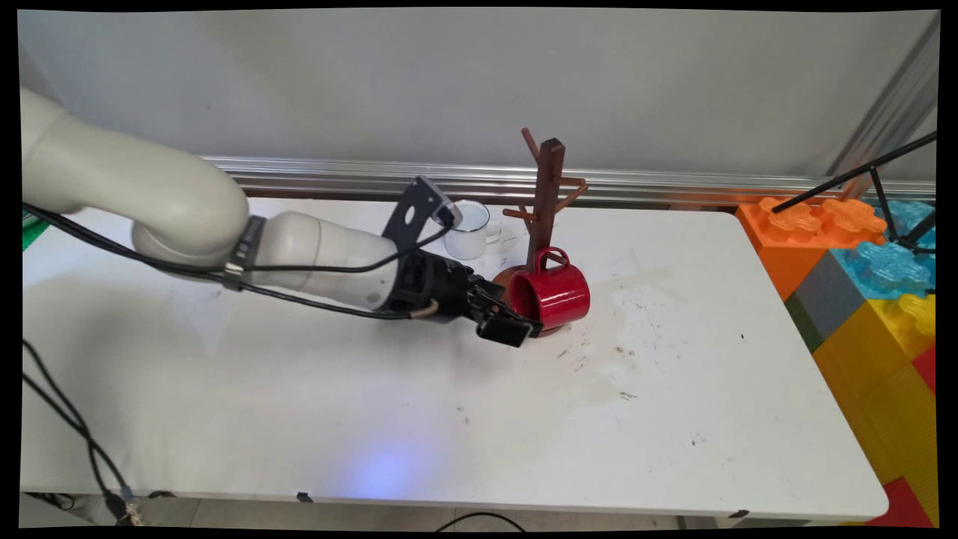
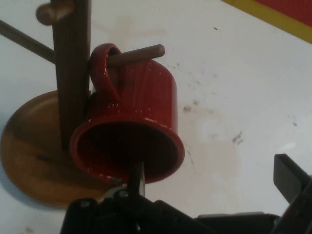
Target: Pick up the red mug from the rack
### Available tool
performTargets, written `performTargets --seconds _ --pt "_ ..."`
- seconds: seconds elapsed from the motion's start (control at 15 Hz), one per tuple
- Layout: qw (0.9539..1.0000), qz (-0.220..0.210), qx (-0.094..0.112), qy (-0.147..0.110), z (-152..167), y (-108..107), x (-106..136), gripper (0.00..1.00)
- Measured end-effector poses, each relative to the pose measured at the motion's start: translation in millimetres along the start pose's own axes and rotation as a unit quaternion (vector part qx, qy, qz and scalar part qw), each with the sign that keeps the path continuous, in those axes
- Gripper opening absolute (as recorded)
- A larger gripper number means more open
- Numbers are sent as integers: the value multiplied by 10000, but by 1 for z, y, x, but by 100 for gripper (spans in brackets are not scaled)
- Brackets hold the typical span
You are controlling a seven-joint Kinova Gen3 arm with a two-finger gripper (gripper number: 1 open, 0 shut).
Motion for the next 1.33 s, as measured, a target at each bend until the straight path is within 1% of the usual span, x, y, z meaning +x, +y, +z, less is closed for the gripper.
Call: performTargets --seconds 0.4,0.8,1.33 --pt "9990 -327 0 288 29 2 -13 100" --pt "9970 -537 -86 553 49 5 -20 100" --pt "9946 -657 -191 775 66 7 -25 100"
